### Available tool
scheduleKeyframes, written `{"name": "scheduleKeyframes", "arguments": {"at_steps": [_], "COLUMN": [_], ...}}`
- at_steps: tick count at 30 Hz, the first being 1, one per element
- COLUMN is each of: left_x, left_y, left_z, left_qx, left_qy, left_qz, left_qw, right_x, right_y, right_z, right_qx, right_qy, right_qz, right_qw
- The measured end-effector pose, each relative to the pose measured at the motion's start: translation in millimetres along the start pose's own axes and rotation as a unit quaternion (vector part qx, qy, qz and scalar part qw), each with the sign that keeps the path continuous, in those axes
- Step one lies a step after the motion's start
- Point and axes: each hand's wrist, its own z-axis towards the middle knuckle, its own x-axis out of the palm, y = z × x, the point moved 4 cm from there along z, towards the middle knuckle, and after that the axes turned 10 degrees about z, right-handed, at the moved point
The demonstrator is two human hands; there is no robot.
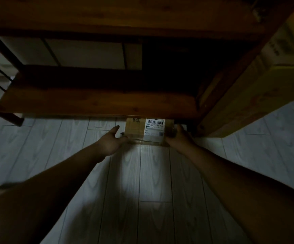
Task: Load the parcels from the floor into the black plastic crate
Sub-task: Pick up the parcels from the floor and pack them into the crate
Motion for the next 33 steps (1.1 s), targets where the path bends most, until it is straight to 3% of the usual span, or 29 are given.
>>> {"name": "scheduleKeyframes", "arguments": {"at_steps": [4,9,18,22,27,33], "left_x": [16,29,31,27,-8,-97], "left_y": [1,-19,32,32,25,-33], "left_z": [21,17,19,15,-46,-196], "left_qx": [-0.005,0.009,-0.041,-0.027,-0.022,-0.031], "left_qy": [0.012,0.069,0.061,0.019,-0.021,-0.061], "left_qz": [-0.057,-0.085,-0.035,-0.045,-0.145,-0.166], "left_qw": [0.998,0.994,0.997,0.998,0.989,0.984], "right_x": [6,12,24,33,22,-22], "right_y": [-11,-8,-33,-32,14,139], "right_z": [18,15,1,-11,-64,-196], "right_qx": [0.018,0.034,0.080,0.071,0.054,0.052], "right_qy": [-0.009,0.053,0.033,0.031,0.025,0.033], "right_qz": [0.014,0.069,0.037,0.053,0.065,0.063], "right_qw": [1.000,0.996,0.996,0.996,0.996,0.996]}}
